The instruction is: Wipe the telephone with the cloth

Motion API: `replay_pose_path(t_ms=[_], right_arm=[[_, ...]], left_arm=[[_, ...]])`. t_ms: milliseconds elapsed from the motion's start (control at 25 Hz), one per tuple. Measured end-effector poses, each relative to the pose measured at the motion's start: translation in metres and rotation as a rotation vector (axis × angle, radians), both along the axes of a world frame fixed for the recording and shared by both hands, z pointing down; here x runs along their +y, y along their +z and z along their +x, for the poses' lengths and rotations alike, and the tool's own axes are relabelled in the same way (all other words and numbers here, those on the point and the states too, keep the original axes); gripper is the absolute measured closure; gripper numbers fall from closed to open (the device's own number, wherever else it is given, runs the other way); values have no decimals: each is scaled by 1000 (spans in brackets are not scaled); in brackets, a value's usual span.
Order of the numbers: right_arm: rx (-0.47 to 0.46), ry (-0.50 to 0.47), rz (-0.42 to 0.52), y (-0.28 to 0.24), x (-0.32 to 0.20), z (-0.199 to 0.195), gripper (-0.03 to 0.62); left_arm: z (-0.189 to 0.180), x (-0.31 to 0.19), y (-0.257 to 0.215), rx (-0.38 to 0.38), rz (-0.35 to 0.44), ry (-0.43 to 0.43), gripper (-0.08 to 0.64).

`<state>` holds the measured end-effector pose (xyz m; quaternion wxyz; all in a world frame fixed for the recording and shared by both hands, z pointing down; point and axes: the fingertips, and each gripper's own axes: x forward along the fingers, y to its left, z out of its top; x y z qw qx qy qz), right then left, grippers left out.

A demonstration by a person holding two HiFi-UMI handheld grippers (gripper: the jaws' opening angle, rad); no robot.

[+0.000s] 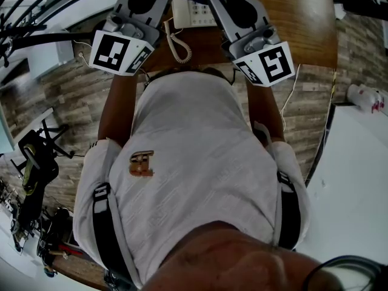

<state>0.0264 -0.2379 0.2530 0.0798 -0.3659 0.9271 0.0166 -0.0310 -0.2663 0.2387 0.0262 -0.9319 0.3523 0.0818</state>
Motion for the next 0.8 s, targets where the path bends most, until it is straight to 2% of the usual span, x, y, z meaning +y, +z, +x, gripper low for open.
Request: replay_pose_path(t_ms=[800], right_arm=[[2, -8, -9, -1, 8, -3, 532]], left_arm=[[-2, 10, -4, -2, 2, 2, 541]])
